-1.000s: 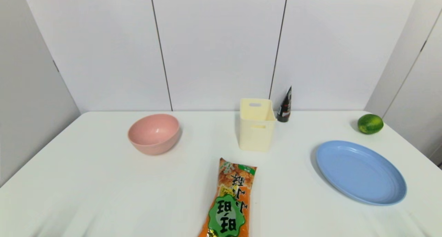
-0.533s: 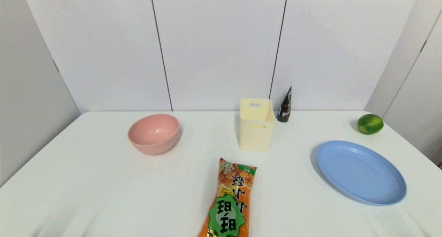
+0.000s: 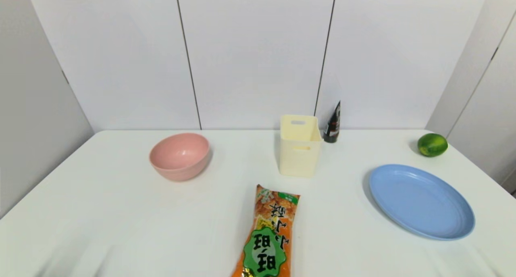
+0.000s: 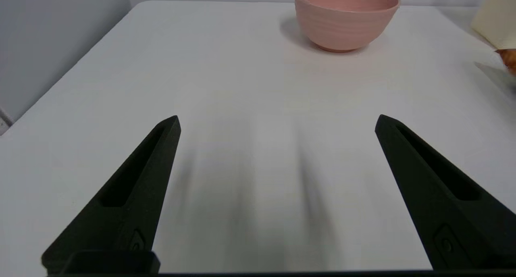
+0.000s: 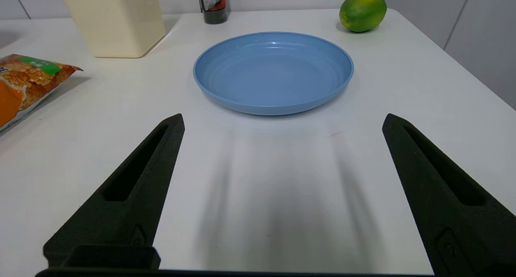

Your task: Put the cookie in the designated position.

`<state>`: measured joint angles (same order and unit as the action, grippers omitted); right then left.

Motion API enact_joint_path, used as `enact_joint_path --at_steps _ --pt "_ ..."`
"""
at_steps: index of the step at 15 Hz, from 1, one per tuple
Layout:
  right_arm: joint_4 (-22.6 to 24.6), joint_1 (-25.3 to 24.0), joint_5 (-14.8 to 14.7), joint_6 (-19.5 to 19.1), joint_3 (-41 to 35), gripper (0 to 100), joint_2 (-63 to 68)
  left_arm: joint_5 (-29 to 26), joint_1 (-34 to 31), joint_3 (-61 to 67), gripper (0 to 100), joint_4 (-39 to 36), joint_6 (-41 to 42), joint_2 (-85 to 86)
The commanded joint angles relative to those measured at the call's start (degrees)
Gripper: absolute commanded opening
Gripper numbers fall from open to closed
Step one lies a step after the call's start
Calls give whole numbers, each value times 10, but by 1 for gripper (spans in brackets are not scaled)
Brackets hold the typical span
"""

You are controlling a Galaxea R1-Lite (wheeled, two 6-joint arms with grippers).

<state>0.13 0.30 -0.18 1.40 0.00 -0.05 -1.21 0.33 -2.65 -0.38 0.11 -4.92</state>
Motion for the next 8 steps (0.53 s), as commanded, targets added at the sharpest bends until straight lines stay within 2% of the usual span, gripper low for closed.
enact_joint_path --at_steps 1,2,5,8 --pt "0 0 0 0 -1 100 0 -73 2 -195 100 -54 61 -341" --pt "0 0 0 0 -1 100 0 -86 10 -231 100 -53 86 -384" --pt "0 0 0 0 -1 100 0 -142 92 -353 100 -46 138 -545" --pt "0 0 0 0 -1 100 0 -143 202 -391 100 -50 140 -639"
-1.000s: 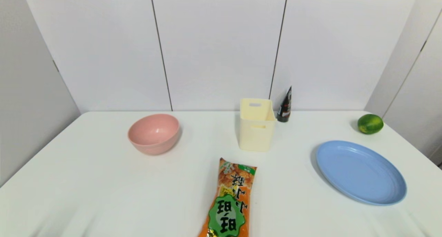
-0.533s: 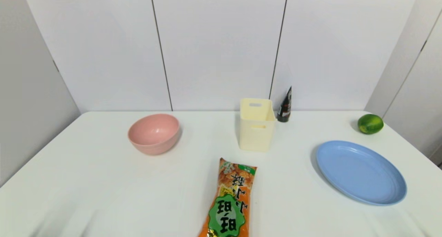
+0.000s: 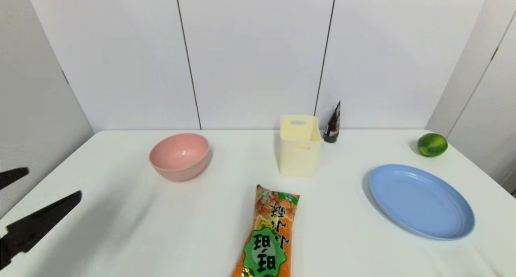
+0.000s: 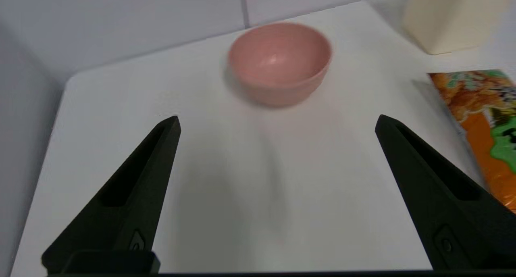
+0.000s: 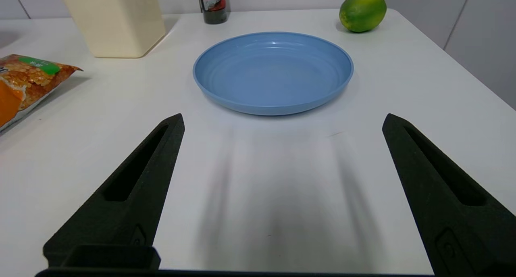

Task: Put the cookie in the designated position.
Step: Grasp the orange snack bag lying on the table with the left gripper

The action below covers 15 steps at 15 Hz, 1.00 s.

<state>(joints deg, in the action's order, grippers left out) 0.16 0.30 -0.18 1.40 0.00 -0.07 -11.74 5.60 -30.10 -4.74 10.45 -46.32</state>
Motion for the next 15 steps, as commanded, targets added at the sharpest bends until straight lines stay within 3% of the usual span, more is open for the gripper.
enact_joint_path --at_steps 1,5,8,13,15 --pt "0 0 0 0 -1 100 1 -37 175 -123 100 -4 35 -243" --pt "0 0 0 0 -1 100 1 -36 266 -143 100 -5 35 -312" --pt "0 0 0 0 -1 100 1 -33 294 -157 100 -2 33 -380" --pt "0 0 0 0 -1 100 1 -23 356 -234 100 32 -93 -475" --pt "0 0 0 0 -1 100 1 34 390 -269 100 52 -139 -504"
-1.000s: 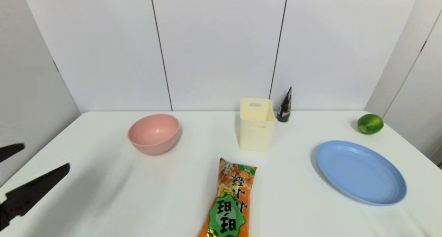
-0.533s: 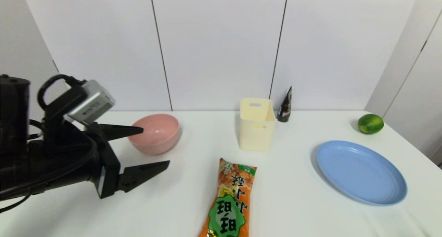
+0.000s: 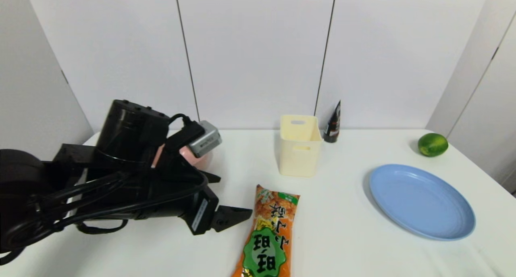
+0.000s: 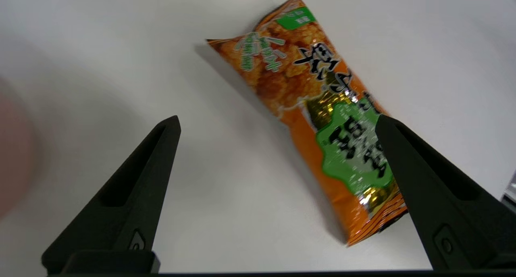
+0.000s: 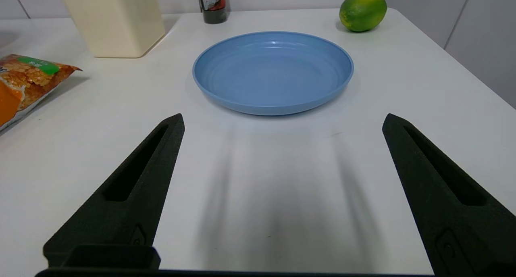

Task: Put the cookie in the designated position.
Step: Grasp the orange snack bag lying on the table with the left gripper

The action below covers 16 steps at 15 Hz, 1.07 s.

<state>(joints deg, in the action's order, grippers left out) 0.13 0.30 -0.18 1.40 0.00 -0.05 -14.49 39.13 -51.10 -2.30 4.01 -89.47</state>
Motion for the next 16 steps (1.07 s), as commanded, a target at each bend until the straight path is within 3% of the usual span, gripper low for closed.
enact_joint_path --at_steps 1,6,16 --pt "0 0 0 0 -1 100 0 94 69 -73 100 35 -95 -85" --pt "0 0 0 0 -1 100 0 168 113 -89 100 60 -164 -131" --pt "0 0 0 0 -1 100 0 172 152 -168 100 158 -165 -225"
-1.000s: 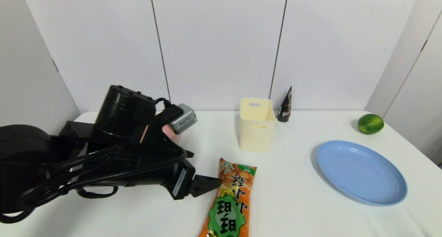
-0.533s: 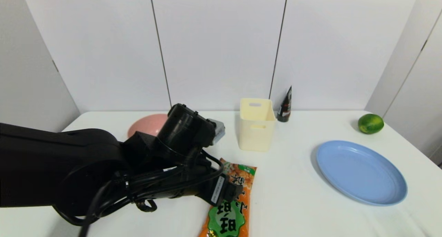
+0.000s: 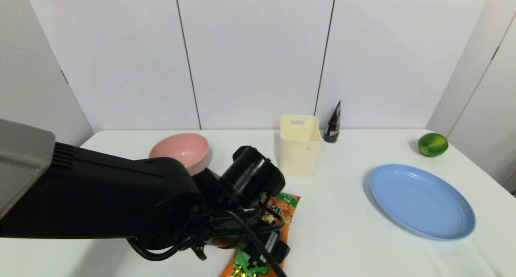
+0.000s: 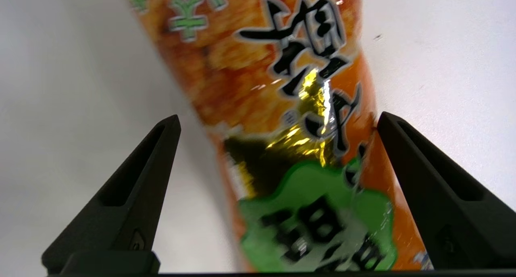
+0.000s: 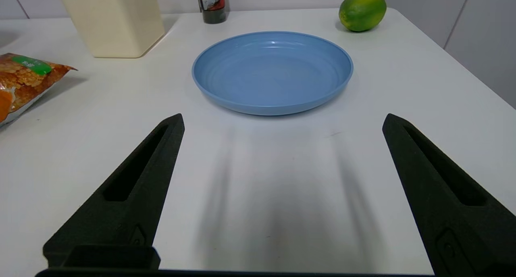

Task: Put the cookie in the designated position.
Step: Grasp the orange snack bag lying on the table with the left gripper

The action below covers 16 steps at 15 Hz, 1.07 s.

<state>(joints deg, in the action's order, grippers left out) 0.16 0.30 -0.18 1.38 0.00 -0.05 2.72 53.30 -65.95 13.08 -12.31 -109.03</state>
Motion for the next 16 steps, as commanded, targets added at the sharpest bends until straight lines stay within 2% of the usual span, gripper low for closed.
enact_joint_path --at_steps 1,9,10,13,16 --pt "0 0 0 0 -1 100 0 1 16 -20 0 3 -3 -35" --pt "0 0 0 0 -1 100 0 4 31 -43 0 -1 3 -57" --pt "0 0 0 0 -1 100 0 16 31 -43 0 -2 2 -53" --pt "0 0 0 0 -1 100 0 98 32 -41 0 -11 -6 -42" --pt "0 0 0 0 -1 100 0 138 40 -42 0 -77 -51 -20"
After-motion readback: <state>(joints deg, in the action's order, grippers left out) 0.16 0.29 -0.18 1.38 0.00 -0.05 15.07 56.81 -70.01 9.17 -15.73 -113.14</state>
